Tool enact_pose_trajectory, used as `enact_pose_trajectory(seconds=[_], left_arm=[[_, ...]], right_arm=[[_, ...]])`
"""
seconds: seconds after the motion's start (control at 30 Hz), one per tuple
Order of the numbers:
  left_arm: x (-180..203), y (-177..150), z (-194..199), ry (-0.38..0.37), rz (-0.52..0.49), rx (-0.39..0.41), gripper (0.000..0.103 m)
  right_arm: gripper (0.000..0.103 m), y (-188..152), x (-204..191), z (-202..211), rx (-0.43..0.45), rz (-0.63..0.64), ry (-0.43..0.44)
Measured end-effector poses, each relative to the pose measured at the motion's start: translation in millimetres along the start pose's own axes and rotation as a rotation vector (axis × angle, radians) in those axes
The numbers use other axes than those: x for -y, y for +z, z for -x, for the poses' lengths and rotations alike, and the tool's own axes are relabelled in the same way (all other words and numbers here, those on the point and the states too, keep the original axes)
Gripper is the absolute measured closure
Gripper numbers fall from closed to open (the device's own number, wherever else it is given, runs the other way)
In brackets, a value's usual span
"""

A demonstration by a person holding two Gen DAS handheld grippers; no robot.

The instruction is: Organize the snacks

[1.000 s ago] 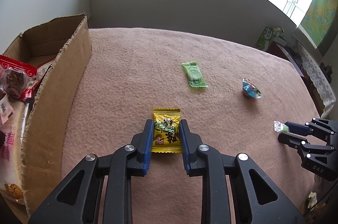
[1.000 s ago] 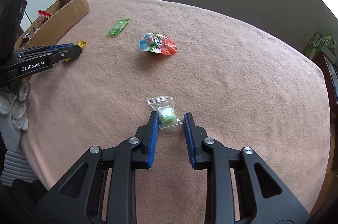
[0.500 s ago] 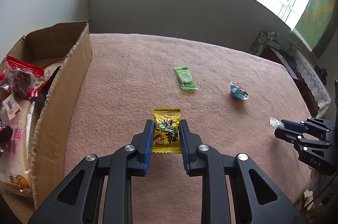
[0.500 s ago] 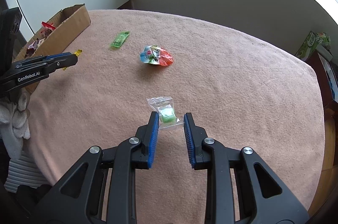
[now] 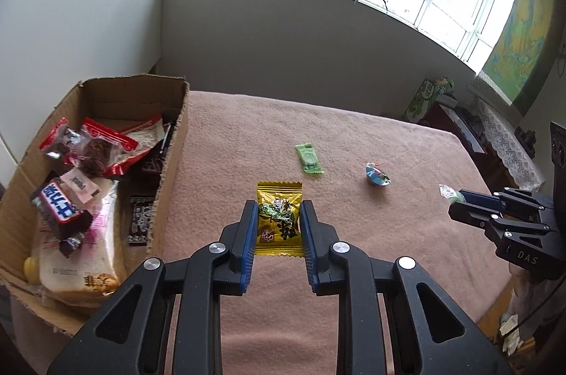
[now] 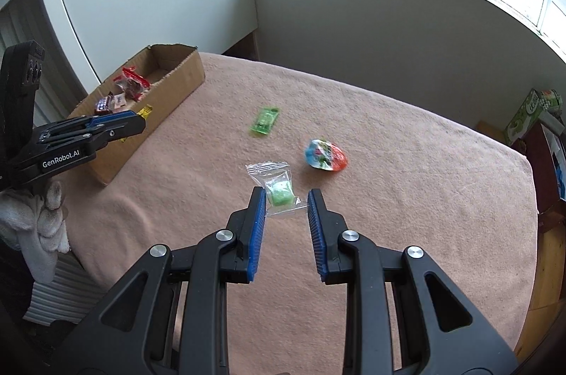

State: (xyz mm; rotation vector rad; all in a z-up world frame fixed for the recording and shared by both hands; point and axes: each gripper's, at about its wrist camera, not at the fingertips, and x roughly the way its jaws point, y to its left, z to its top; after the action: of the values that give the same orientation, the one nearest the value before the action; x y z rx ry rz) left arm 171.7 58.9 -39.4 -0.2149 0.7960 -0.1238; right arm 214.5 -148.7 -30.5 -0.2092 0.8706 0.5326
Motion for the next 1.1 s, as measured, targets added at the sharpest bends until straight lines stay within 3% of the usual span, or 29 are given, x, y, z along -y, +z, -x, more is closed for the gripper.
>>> enact_pose_trajectory(seconds=[0.57,0.83,1.1], left_arm=[[-76,-6,55,0.096,0.115,0.082,0.081],[-103,-12,58,0.106,0.164,0.083,0.081],[-109,-12,55,0.1,0.181,0.076,0.081]], right_arm=[[0.078,89,-101,-23,0.048,0.108,0.138],[0.078,133,-142,-58,0.034,0.121,0.192],[0.077,149,-170,-96,0.0,0.135,0.212]])
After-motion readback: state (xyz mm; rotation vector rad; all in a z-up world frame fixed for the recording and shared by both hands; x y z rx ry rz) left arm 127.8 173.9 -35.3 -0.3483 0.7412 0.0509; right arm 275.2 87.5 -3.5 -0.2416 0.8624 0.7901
